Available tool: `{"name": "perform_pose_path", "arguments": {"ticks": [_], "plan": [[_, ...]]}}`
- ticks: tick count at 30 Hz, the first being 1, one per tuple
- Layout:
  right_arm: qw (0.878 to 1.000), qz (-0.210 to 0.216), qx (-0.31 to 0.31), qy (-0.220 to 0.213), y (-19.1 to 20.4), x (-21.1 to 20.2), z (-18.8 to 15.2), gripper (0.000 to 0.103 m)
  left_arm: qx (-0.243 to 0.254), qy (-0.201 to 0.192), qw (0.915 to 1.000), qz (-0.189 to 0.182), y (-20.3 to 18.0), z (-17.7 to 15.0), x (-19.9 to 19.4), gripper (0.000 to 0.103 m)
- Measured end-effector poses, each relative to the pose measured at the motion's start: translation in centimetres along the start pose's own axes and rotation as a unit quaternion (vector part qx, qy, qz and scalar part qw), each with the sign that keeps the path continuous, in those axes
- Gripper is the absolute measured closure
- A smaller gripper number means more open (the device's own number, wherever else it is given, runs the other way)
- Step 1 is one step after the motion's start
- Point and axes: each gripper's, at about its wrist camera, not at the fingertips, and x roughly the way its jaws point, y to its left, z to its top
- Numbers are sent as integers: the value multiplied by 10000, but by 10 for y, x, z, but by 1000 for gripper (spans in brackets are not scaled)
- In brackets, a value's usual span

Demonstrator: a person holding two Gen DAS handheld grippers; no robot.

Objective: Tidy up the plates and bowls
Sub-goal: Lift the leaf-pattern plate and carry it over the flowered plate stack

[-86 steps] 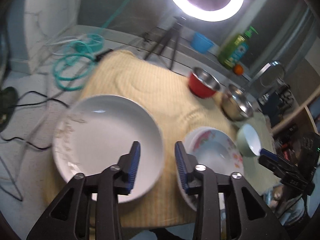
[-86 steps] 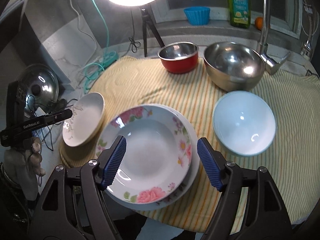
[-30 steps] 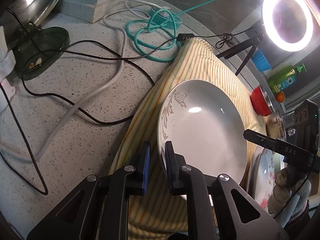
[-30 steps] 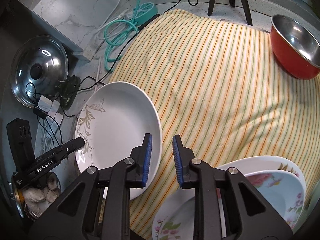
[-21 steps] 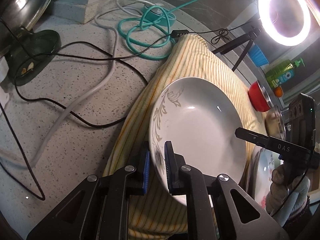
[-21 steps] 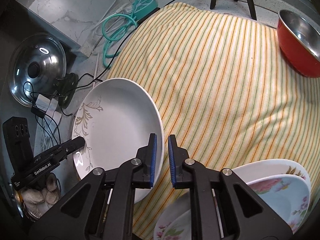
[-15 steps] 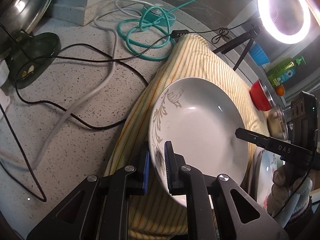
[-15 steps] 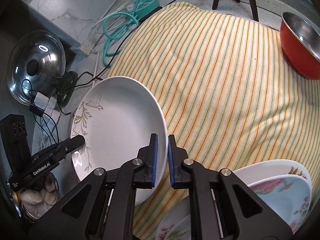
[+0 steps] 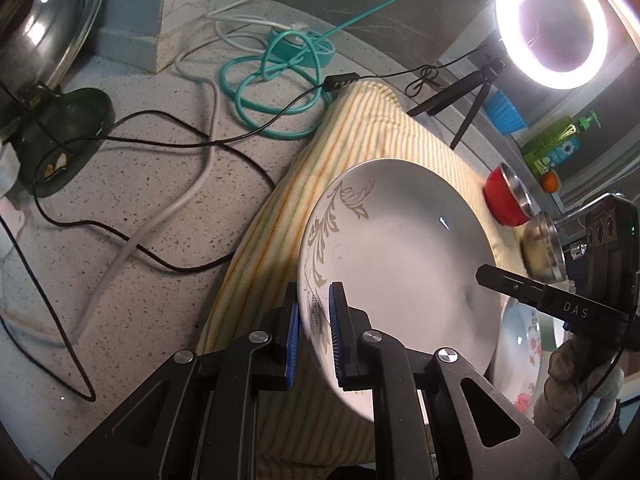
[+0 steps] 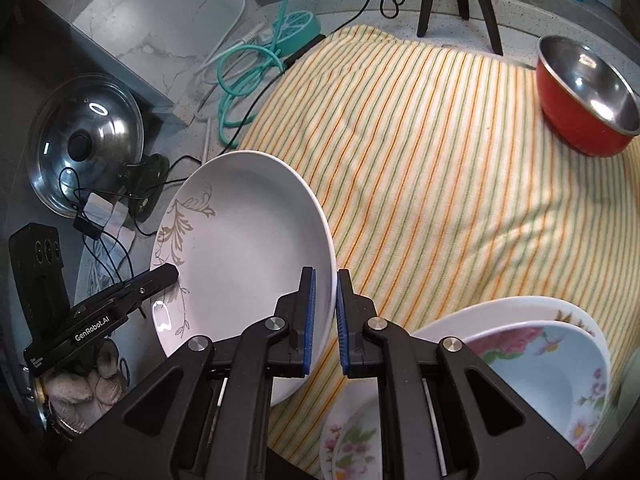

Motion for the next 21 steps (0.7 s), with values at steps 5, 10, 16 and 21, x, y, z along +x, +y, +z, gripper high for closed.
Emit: {"name": "perform_pose_path", "arguments": {"ticks": [5, 10, 16, 21], "plan": [[9998, 25, 159, -148, -9, -24, -9, 93, 209, -101, 9997, -121, -20, 4, -9, 91], [9988, -15, 372, -330, -23, -49, -21, 93, 466, -106, 9984, -306, -42, 6, -12, 91], [9961, -120, 693, -526, -47, -77, -41, 93, 749, -8, 9955, -580, -70, 3, -7, 91], [9929, -255, 974, -627, -69, -95, -61, 93, 998, 155, 9919, -766, -94, -2, 3, 91]]}}
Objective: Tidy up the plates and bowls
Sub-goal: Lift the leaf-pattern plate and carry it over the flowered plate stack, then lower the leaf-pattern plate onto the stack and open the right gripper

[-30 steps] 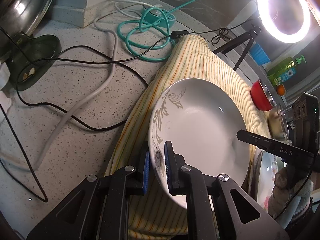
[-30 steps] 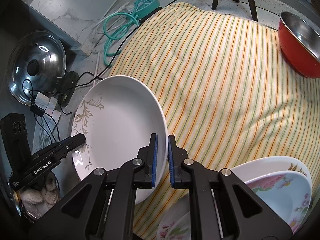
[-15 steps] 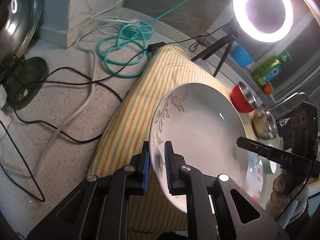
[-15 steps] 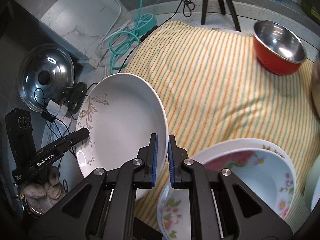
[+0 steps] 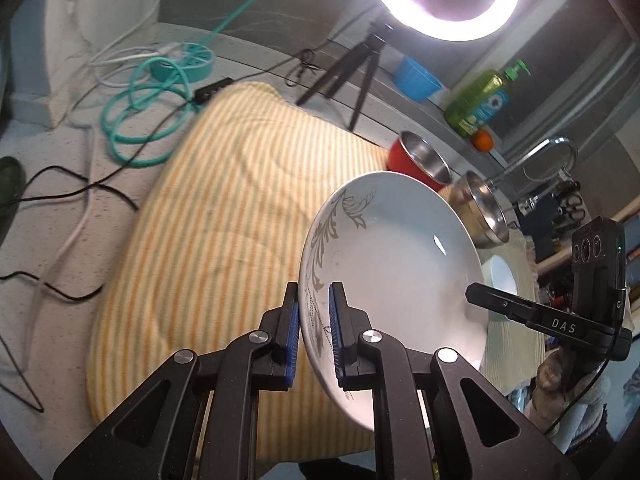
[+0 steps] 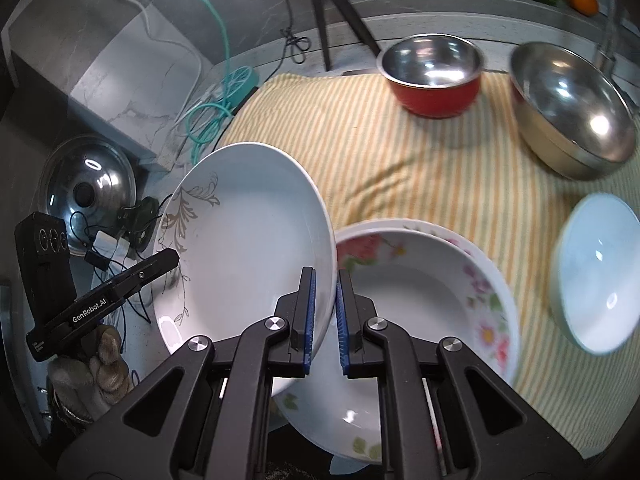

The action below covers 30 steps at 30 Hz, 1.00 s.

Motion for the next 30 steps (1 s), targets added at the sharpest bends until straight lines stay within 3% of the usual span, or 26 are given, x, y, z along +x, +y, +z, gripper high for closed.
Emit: {"name": "perform_pose_path", "arguments": {"ticks": [16, 30], "plan": [[9962, -411, 757, -105, -65, -32, -42, 93, 755, 663, 9946, -265, -62, -29, 38, 91], [9948, -637, 800, -5, -79, -28, -58, 93, 1006, 854, 9912, -134, -78, -41, 52, 91]]}}
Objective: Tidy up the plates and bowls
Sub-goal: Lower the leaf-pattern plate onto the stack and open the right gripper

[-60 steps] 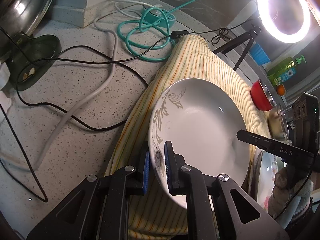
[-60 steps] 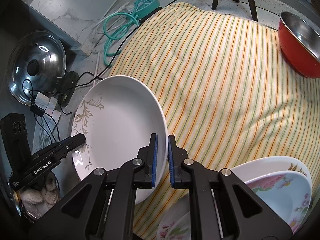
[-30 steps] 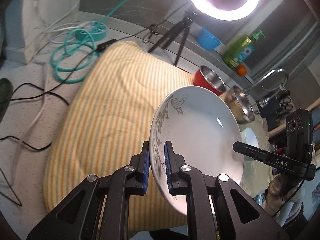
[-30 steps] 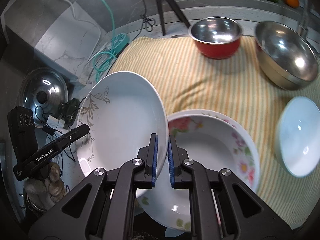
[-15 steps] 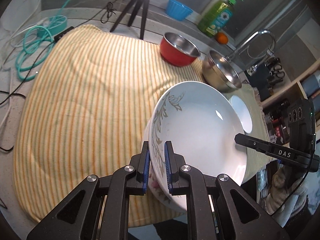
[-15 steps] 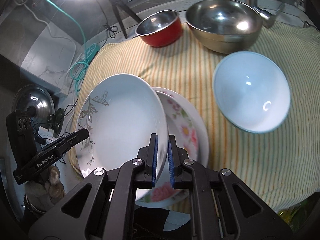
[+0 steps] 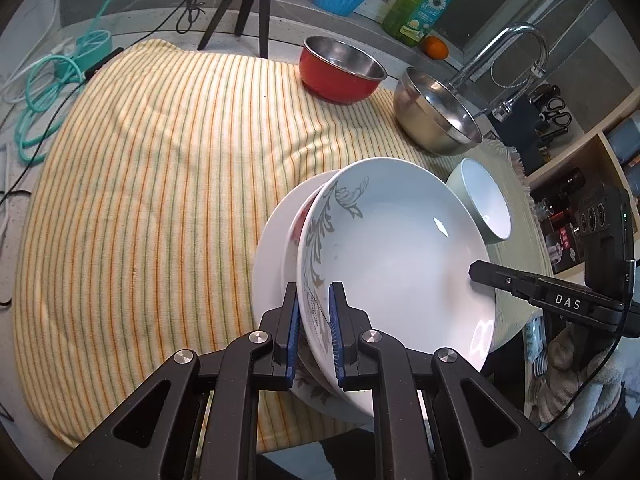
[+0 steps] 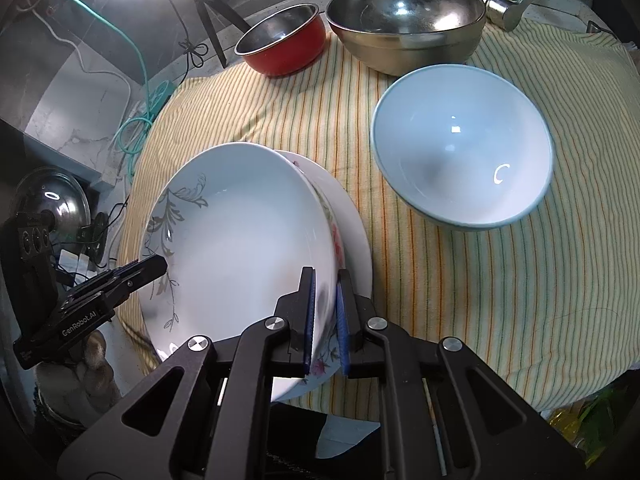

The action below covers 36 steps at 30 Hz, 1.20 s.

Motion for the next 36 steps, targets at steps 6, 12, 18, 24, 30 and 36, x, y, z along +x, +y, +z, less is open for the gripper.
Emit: {"name": "perform_pose_path", "arguments": {"ticks": [6, 12, 18, 24, 30, 36], "plan": [[9994, -241, -249, -50, 7, 1, -1, 93, 119, -24, 9998, 126, -4, 0, 1, 91], [9989, -320, -344, -20, 7, 2, -1, 91, 279, -35, 9992, 281, -9, 1, 3, 91], [9975, -444, -541, -53, 15, 2, -2, 89, 331, -100, 9985, 423, -10, 1, 0, 91], [9972, -451, -595, -78, 20, 2, -1, 89, 373, -84, 9979, 521, -8, 0, 0, 91], [9971, -464, -587, -118, 19, 0, 0, 89, 681, -60, 9947, 771, -17, -2, 4, 88], [9974, -444, -557, -130, 16, -2, 0, 89, 896, -21, 9919, 900, -23, -3, 7, 84]]}}
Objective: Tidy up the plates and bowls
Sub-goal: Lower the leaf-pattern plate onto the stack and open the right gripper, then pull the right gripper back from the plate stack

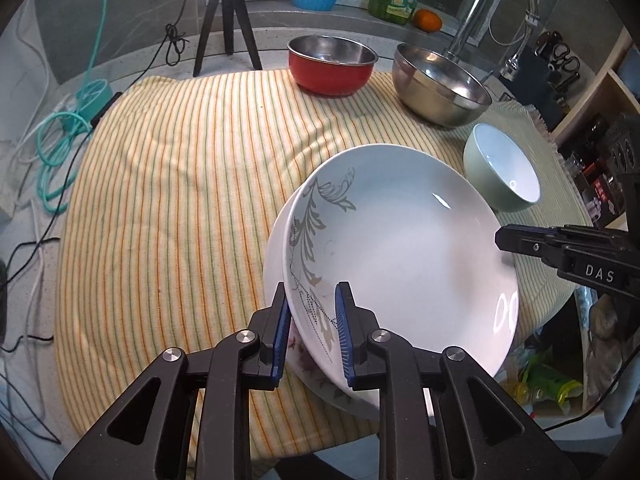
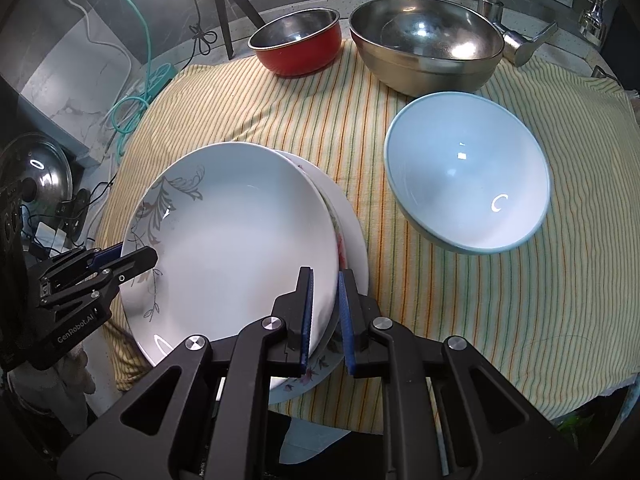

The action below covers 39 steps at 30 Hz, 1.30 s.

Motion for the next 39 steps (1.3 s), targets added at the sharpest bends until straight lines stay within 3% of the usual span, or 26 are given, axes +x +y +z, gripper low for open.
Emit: {"name": "perform_pose_path", "arguments": {"ticks": [9, 12, 16, 21, 27, 33, 36, 38, 39], "plan": [[10000, 47, 41, -75, -2, -6, 0, 86, 127, 78, 9999, -3, -3, 0, 0, 78], [9999, 55, 71, -135, -4, -10, 1, 65, 229, 61, 9997, 60, -5, 1, -1, 74], [9996, 117, 120, -225, -5, -17, 1, 63, 2, -162, 9999, -51, 5, 8, -15, 73], [9982, 227, 281, -486, -13, -35, 6, 63, -663, -505, 9964, -183, 40, 22, -38, 73], [9954, 260, 509, -763, -31, -54, 14, 62, -1001, -592, 9931, -152, 63, 28, -39, 73], [9911, 231, 731, -1087, -54, -74, 25, 55, -1113, -711, 9910, -224, 61, 37, -41, 73], [9893, 232, 816, -1185, -66, -81, 30, 53, -1014, -777, 9915, -250, 53, 45, -42, 64], [9882, 210, 846, -1260, -74, -85, 35, 44, -981, -845, 9911, -314, 46, 52, -42, 51], [9875, 204, 859, -1306, -78, -88, 37, 39, -960, -876, 9909, -362, 43, 56, -42, 51]]}}
